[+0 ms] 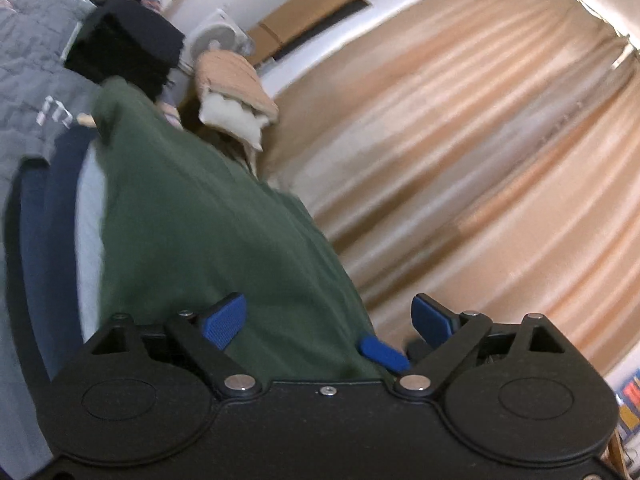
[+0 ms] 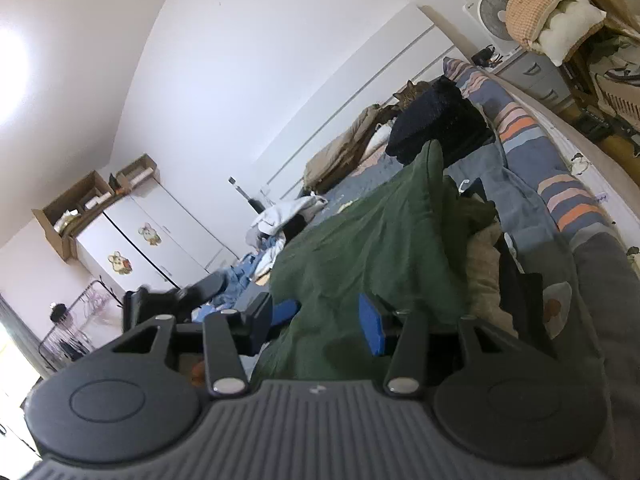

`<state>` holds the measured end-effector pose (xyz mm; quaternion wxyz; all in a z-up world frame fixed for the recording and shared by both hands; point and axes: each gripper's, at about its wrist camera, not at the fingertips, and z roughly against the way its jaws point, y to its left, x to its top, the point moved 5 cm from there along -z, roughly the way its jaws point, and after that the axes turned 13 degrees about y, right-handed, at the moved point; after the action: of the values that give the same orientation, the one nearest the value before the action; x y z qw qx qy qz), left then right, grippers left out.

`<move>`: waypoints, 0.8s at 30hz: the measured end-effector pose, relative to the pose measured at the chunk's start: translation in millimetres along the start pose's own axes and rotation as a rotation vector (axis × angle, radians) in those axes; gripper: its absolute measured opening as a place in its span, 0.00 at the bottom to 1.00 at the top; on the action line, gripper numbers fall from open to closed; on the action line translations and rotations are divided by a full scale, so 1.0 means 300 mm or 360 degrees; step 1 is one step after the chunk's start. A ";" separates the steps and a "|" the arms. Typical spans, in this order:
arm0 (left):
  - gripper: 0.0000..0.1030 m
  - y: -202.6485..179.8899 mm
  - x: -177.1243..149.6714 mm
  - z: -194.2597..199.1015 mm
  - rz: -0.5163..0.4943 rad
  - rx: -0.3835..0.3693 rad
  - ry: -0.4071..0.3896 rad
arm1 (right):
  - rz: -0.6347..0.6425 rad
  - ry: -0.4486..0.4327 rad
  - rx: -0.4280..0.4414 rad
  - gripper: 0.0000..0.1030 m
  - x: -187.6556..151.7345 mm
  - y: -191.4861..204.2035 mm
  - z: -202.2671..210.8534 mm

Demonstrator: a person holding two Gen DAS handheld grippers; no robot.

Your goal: Fold clothes

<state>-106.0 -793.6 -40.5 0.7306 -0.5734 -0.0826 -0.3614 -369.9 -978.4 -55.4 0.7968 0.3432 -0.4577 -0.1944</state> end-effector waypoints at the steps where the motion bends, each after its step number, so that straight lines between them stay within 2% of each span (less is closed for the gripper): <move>1: 0.86 0.019 0.017 0.007 0.0024 0.0002 -0.0022 | -0.0009 -0.0007 0.0014 0.45 0.003 -0.007 0.001; 6: 0.83 0.101 0.086 -0.009 0.0160 0.0032 -0.0059 | -0.0083 -0.0075 0.0013 0.44 0.023 -0.057 0.015; 10: 0.83 0.110 0.135 -0.011 0.0199 0.0106 -0.0132 | -0.0089 -0.0080 0.0017 0.44 0.015 -0.069 0.012; 15: 0.84 0.106 0.197 0.012 0.0255 0.0196 -0.0146 | -0.0104 -0.0057 0.0036 0.44 0.008 -0.073 0.026; 18: 0.89 0.068 0.206 0.017 0.0256 0.0140 -0.0115 | -0.0162 -0.0058 0.0031 0.44 0.011 -0.065 0.044; 21: 0.90 0.011 0.182 -0.014 0.0153 0.0078 -0.0023 | -0.0092 -0.0050 -0.0003 0.47 0.016 -0.013 0.056; 24: 0.91 -0.031 0.169 -0.078 0.0075 0.0080 0.0072 | -0.0015 -0.0029 0.0004 0.47 0.013 0.035 0.052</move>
<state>-81.9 -837.3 -13.9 0.7547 -0.5484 -0.0615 -0.3549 -381.5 -979.4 -40.1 0.7912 0.3445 -0.4636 -0.2009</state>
